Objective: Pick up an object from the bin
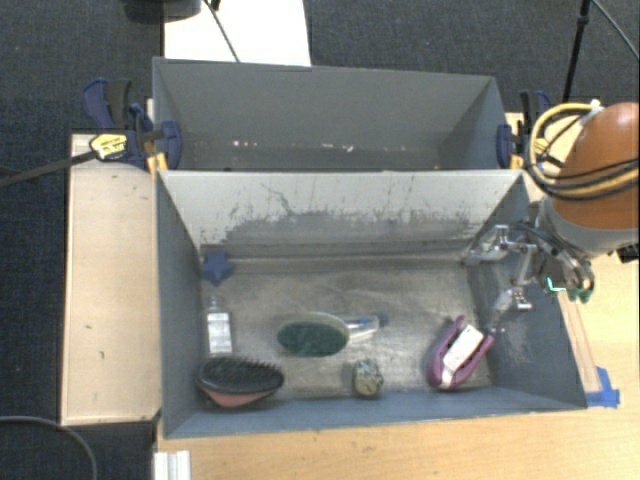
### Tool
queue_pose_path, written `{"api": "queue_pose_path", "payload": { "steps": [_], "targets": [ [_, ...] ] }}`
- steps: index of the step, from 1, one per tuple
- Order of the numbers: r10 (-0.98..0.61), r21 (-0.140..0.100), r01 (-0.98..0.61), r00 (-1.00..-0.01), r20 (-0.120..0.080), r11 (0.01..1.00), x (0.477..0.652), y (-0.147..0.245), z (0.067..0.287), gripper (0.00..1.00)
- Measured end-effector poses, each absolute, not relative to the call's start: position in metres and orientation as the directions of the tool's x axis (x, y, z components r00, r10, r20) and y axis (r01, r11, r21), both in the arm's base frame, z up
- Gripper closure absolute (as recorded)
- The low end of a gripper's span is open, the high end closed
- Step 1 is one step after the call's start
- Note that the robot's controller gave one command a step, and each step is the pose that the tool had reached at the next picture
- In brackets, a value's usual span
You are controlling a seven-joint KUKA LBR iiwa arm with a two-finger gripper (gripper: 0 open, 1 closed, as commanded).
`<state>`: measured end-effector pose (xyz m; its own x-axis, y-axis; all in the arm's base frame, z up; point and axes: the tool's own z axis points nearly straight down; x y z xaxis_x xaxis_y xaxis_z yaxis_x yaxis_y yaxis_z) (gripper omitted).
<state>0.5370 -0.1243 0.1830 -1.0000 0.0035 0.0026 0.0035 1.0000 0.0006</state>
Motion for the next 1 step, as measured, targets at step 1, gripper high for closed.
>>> {"api": "queue_pose_path", "payload": {
  "steps": [1],
  "targets": [
    [-0.063, -0.003, -0.063, -0.998, -0.009, 0.998, 0.519, -0.1171, 0.0914, 0.0]
  ]
}}
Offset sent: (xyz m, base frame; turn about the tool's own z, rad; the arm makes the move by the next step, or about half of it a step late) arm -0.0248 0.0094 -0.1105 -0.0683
